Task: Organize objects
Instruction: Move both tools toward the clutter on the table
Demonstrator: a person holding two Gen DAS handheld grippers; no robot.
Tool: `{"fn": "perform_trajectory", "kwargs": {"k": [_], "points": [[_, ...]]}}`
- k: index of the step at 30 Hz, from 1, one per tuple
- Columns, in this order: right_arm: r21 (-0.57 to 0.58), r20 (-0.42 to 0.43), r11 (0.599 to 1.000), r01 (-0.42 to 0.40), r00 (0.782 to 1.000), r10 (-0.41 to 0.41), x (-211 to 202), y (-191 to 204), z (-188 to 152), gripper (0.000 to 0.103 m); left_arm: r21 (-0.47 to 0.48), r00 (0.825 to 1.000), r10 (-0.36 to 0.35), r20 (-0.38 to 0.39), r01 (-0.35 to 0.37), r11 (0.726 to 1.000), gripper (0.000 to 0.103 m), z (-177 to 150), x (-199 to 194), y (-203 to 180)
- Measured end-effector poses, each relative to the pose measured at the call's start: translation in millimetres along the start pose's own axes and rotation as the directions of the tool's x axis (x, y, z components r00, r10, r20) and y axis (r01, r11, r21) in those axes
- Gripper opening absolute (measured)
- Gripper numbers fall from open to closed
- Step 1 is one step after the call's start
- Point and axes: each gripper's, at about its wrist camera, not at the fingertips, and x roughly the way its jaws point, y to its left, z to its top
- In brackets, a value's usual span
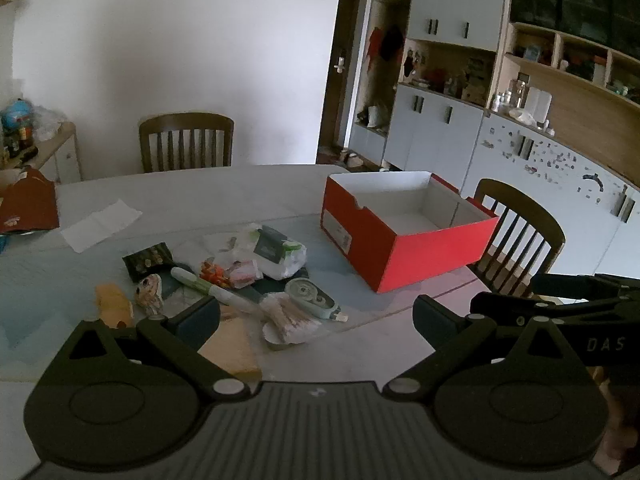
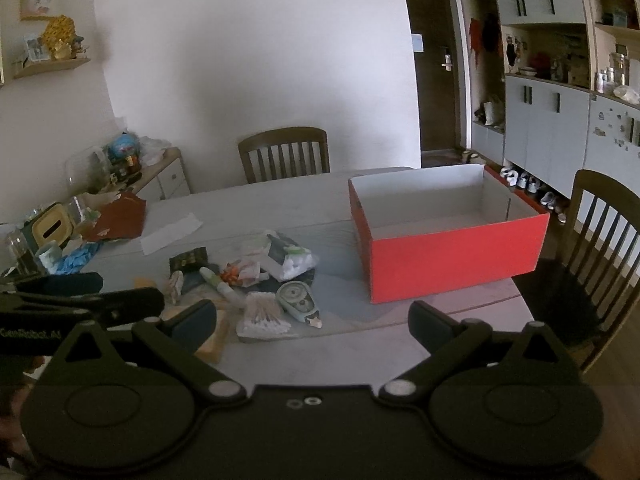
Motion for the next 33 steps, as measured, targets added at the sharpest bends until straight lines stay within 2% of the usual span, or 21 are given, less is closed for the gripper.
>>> {"fn": "perform_trajectory", "kwargs": {"k": [2, 3, 14, 19, 25, 29, 33], "points": [[-0.006, 0.000, 1.000, -0.005, 1.000, 0.005, 2.1, 2.5, 0.3, 0.102, -0.002, 1.000, 0.002, 0.000, -0.002, 1.000, 0.103, 1.2, 1.2, 2.8], [-0.011, -0.001, 1.000, -0.014, 1.000, 0.014, 3.5, 4.0, 0.8, 0.102, -0.039, 0.998, 0.061, 0.007, -0.061, 0.997, 0.103, 1.3, 1.6, 4.2], [-0.031, -0.041, 0.999, -0.011, 0.999, 0.010, 31.2, 20.1, 8.0, 0.102, -0.061, 0.998, 0.055, -0.021, -0.056, 0.997, 0.103, 5.3, 22.5, 31.0], [-0.024, -0.083, 1.000, 0.013, 0.996, -0.015, 56.8, 24.0, 6.7, 0.102, -0.079, 0.995, 0.083, -0.047, -0.087, 0.993, 0.103, 5.1, 37.0, 51.3], [-0.025, -0.140, 0.999, 0.040, 0.989, -0.043, 89.3, 27.6, 4.8, 0.101, -0.106, 0.978, 0.185, -0.094, -0.195, 0.975, 0.102, 1.0, 60.2, 93.8], [-0.054, -0.168, 0.997, 0.063, 0.983, -0.072, 113.4, 32.9, 3.6, 0.101, -0.105, 0.960, 0.254, -0.113, -0.266, 0.958, 0.102, -2.1, 74.9, 125.4], [-0.042, -0.215, 0.997, 0.058, 0.974, -0.066, 140.2, 37.3, 4.3, 0.099, -0.110, 0.937, 0.319, -0.142, -0.335, 0.936, 0.102, -4.5, 91.1, 157.8]]}}
